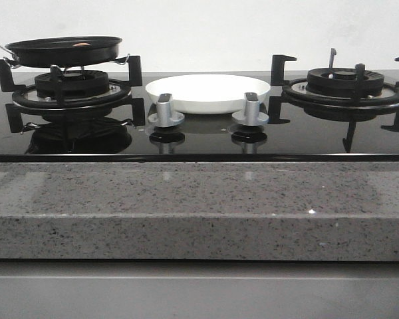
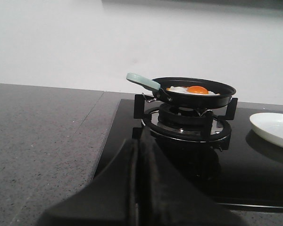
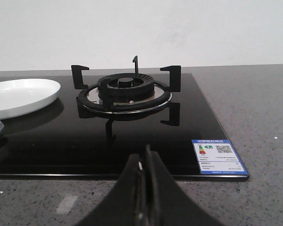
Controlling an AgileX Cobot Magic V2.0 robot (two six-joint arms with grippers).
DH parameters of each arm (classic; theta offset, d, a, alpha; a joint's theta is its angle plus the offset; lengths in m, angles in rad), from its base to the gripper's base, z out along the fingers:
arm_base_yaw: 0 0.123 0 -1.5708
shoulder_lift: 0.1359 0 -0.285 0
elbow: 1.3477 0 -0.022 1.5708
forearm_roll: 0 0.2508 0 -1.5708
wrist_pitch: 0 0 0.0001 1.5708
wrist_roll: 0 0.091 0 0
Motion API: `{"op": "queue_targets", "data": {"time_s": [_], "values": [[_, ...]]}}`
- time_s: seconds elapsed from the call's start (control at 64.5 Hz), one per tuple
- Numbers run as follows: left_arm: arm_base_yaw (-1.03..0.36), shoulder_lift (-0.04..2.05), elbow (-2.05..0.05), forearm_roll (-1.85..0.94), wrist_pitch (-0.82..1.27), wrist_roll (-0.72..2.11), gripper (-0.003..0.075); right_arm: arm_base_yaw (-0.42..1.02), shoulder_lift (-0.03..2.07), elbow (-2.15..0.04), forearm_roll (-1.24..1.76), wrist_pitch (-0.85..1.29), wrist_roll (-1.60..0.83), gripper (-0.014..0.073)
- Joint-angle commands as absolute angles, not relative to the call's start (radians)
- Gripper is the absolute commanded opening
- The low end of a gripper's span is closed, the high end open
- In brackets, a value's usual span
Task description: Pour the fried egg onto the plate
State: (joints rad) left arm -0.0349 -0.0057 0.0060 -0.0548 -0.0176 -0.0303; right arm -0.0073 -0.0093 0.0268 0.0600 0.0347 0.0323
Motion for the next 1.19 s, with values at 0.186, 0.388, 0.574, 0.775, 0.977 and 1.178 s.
{"op": "queue_targets", "data": {"time_s": [0.186,0.388,0.574,0.775,0.977,1.178], "values": [[-0.036,-0.023,0.010,-0.063,-0.103,-0.032,-0.0019,-0.015,-0.029,0.023,0.050,-0.051,0.028,-0.0067],[-0.036,-0.023,0.010,-0.063,-0.103,-0.032,-0.0019,-0.015,-0.029,0.023,0.050,-0.051,0.028,-0.0067],[-0.036,-0.023,0.010,-0.063,-0.103,-0.032,-0.0019,-0.015,-0.029,0.023,0.050,-0.051,0.028,-0.0067],[-0.036,-0.023,0.010,-0.063,-0.103,-0.032,-0.0019,-0.015,-0.029,0.023,0.050,-0.051,0.028,-0.0067],[-0.036,-0.023,0.010,-0.055,-0.117,-0.032,-0.0019,-0.015,-0.029,0.022,0.050,-0.063,0.028,-0.0067],[-0.036,-0.022,-0.042,-0.055,-0.123,-0.032,-0.0019,-0.015,-0.029,-0.019,0.050,-0.042,0.028,-0.0067]]}}
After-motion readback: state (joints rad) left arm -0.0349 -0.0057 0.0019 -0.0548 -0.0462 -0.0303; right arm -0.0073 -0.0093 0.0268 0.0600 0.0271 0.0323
